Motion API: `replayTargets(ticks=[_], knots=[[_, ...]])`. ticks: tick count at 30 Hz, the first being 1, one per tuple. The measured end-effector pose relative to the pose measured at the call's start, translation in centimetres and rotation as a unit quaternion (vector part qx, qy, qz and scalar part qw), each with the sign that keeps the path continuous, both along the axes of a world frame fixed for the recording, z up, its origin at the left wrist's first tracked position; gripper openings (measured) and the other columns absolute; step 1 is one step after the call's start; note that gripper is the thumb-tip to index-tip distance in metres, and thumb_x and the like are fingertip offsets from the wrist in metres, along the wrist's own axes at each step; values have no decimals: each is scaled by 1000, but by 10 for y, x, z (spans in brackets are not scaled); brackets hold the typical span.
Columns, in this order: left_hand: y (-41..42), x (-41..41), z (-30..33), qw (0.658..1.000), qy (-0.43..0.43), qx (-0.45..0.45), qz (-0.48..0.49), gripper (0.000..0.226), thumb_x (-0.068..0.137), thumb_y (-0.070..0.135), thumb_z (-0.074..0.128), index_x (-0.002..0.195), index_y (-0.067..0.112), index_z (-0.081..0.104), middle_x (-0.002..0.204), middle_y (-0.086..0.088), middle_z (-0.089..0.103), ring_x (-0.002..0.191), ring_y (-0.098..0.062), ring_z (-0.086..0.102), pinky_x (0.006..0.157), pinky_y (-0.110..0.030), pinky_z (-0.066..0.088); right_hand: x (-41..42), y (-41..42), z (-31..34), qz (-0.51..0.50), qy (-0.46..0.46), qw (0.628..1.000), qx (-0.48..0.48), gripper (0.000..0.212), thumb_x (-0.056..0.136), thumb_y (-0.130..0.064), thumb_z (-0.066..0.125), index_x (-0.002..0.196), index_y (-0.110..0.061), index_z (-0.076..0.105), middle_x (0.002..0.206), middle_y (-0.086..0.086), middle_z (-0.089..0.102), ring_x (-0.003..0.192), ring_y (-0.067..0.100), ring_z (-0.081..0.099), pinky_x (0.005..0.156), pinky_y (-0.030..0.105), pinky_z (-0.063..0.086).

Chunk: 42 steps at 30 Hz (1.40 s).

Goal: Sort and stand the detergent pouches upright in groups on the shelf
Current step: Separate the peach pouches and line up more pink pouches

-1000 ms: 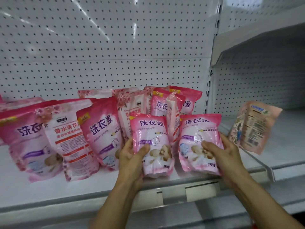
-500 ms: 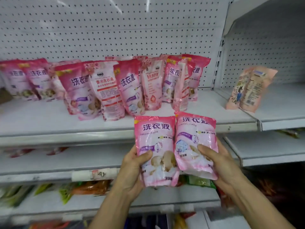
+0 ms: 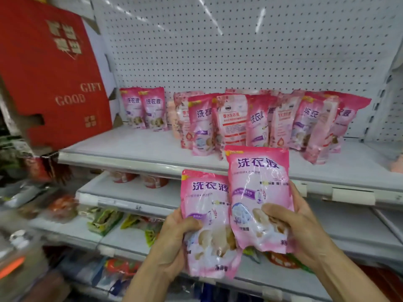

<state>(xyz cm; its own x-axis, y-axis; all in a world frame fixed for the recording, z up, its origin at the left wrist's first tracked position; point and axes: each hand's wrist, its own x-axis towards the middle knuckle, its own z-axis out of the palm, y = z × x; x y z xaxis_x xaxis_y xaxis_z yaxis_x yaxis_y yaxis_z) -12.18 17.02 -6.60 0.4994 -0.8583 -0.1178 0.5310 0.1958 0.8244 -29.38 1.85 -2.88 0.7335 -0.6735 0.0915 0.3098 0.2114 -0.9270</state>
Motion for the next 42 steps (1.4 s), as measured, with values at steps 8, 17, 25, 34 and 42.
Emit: replayTargets(ticks=[8,17,25,34,42], knots=[[51,127,11,999,32,5,-17,69,46,4,84,111,-9,65,119,-33,61,94,-41,66,83,-53,55,152,50,16,77,-9,997,-17,83,53,-2,76,126,-36,56,103,20,73,79,37,68,68,46,57],[90,304,47,996,-47,12,69,48,67,9,78,115,3,71,112,-29,70,95,-43,70,83,-60,56,326,76,19,72,-49,996,30,97,29,-15,93,121,-19,61,84,25,63,70,35,53,67,42,48],[36,420,82,968,-181,-51,168,51,68,2,72,117,11,64,102,-14,76,82,-27,75,65,-37,61,418,30,38,-19,-43,999,28,57,57,2,72,112,-9,62,81,9,76,66,25,73,54,37,59],[-57,504,88,936,-256,-54,235,46,65,6,81,105,23,66,99,-5,78,88,-28,75,75,-45,61,504,-49,41,-69,-19,995,-64,62,75,16,65,122,-24,55,93,0,77,75,19,75,58,31,58],[-83,547,97,936,-265,-81,217,26,75,22,78,99,15,74,103,-18,76,95,-40,72,86,-55,56,534,-65,59,-110,16,986,-125,18,78,-13,75,95,-15,70,84,2,78,78,18,75,66,29,59]])
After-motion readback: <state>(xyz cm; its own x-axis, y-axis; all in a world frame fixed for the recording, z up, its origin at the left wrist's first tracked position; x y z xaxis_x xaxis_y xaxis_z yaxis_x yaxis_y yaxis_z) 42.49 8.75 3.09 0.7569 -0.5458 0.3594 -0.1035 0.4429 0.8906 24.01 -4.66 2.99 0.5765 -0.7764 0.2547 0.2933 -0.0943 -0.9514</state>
